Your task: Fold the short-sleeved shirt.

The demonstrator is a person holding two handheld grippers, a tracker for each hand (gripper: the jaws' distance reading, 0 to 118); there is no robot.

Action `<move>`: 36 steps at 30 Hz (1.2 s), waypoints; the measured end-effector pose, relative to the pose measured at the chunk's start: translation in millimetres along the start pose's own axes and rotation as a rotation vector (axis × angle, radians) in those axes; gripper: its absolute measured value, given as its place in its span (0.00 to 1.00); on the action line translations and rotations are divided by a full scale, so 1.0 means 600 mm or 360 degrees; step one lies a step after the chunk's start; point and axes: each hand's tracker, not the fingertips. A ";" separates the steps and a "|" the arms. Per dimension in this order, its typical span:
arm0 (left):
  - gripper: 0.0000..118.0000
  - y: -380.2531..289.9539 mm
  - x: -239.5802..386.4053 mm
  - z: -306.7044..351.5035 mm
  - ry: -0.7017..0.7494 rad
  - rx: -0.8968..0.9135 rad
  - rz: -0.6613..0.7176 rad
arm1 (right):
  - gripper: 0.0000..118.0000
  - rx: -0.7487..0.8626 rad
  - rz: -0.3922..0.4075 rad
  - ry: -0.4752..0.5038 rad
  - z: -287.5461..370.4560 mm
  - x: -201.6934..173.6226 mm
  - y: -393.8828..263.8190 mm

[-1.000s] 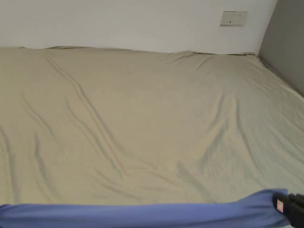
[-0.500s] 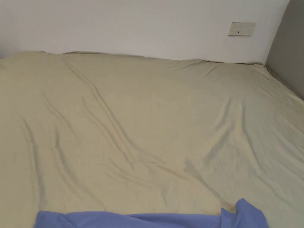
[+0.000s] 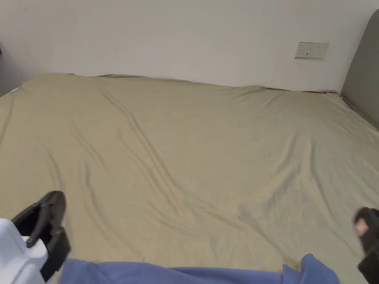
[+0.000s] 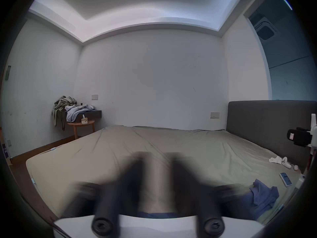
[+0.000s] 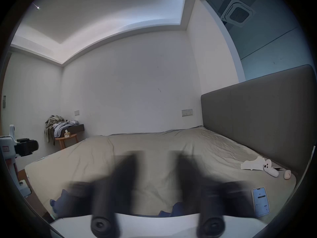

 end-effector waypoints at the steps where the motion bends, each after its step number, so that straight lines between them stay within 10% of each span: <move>1: 0.00 -0.010 -0.001 0.000 0.0110 -0.0016 -0.0024 | 0.01 -0.0080 -0.0042 -0.0094 -0.001 -0.013 -0.012; 7: 0.00 -0.007 -0.066 -0.062 -0.0039 -0.0349 0.0172 | 0.01 -0.0122 0.0040 0.0027 -0.006 -0.004 -0.011; 12: 0.02 -0.067 -0.206 -0.229 -0.0495 -0.1541 0.0911 | 0.01 -0.0146 0.0019 0.0033 -0.008 0.009 -0.012; 14: 0.36 -0.134 -0.242 -0.265 -0.0572 -0.1818 0.1005 | 0.01 -0.0156 0.0040 0.0024 -0.001 0.003 -0.013; 15: 0.80 -0.156 -0.248 -0.269 -0.0527 -0.1876 0.0961 | 0.01 -0.0164 0.0046 0.0013 -0.001 0.004 -0.014; 16: 1.00 -0.186 -0.259 -0.274 -0.0478 -0.1915 0.0853 | 0.01 -0.0176 0.0045 0.0010 0.000 0.005 -0.016; 23: 0.95 -0.260 -0.281 -0.231 -0.0569 -0.1822 0.1422 | 0.01 -0.0280 0.0036 -0.0009 -0.011 0.004 -0.030; 31: 0.99 -0.309 -0.255 -0.302 -0.0925 -0.1887 0.1352 | 0.01 -0.0316 0.0017 0.0050 -0.020 -0.022 -0.039; 36: 0.58 -0.299 -0.213 -0.301 -0.0917 -0.1952 0.1255 | 0.01 -0.0327 0.0042 0.0078 -0.020 -0.036 -0.038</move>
